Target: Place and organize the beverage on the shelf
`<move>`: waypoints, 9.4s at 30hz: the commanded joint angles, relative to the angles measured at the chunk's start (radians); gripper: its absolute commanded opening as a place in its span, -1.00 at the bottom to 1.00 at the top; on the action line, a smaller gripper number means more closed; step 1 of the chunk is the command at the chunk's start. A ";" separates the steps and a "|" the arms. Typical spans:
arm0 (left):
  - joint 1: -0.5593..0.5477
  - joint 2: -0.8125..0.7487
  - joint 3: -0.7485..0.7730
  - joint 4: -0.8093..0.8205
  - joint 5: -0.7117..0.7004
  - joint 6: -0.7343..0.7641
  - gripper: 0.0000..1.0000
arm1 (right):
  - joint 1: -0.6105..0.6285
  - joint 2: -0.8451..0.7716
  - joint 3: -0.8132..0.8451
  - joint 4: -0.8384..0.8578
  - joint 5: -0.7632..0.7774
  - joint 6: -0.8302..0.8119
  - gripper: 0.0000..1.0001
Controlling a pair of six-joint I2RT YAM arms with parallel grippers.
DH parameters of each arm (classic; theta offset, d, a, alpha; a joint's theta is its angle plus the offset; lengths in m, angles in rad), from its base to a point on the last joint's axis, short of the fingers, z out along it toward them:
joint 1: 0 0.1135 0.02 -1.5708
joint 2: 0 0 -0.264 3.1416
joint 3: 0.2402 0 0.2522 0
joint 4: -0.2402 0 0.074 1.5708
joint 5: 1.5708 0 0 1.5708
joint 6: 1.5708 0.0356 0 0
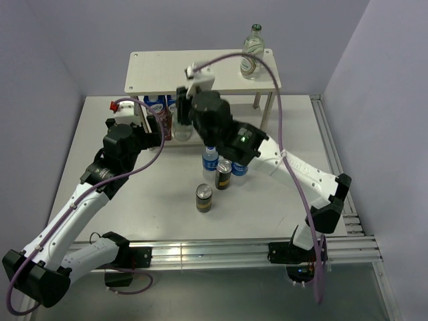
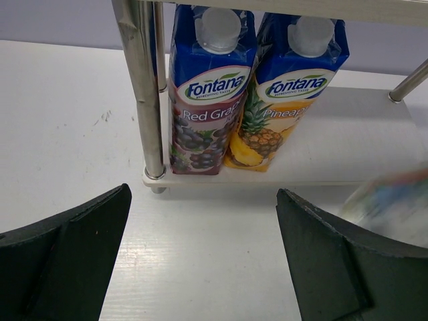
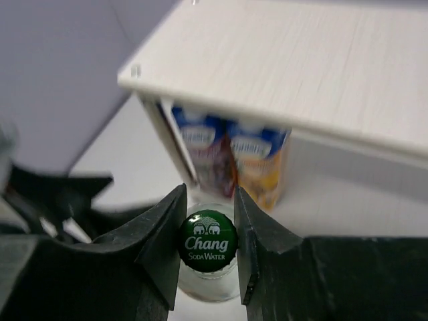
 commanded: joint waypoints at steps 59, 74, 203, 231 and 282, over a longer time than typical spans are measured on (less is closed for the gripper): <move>0.015 0.001 -0.010 0.034 0.007 0.011 0.95 | -0.433 0.249 0.465 0.236 0.002 -0.294 1.00; 0.030 0.004 -0.016 0.045 0.013 0.021 0.95 | -0.242 -0.112 0.035 0.426 0.114 -0.347 1.00; -0.416 0.674 0.051 0.502 -0.039 -0.079 0.76 | 0.059 -1.137 -0.974 -0.207 0.418 0.281 1.00; -0.253 0.511 0.986 -0.370 -0.131 0.114 -0.99 | 0.061 -1.158 -0.980 -0.193 0.417 0.282 0.99; 0.188 0.717 1.192 -0.236 0.101 0.080 0.72 | 0.061 -1.151 -0.989 -0.206 0.435 0.299 0.99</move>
